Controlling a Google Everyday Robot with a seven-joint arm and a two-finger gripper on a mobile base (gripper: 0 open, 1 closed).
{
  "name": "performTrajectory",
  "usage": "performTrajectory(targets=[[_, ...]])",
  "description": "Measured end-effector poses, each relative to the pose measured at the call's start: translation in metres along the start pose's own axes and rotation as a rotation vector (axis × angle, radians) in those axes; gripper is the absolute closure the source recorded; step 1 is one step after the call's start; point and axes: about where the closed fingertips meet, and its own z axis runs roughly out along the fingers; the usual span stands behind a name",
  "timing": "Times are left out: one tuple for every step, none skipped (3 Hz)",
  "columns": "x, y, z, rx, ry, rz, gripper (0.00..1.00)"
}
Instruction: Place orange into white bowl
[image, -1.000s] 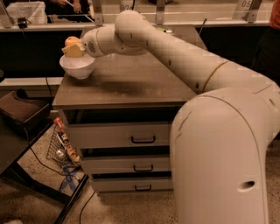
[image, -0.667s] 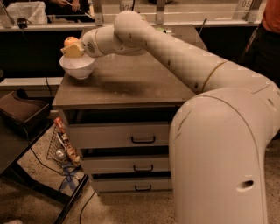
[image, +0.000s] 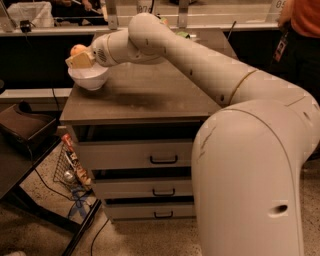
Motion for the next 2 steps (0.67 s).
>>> performTrajectory(targets=[[0.0007,0.0023,0.0031,-0.005,0.001,0.0,0.0],[0.0007,0.0023,0.0031,-0.005,0.001,0.0,0.0]])
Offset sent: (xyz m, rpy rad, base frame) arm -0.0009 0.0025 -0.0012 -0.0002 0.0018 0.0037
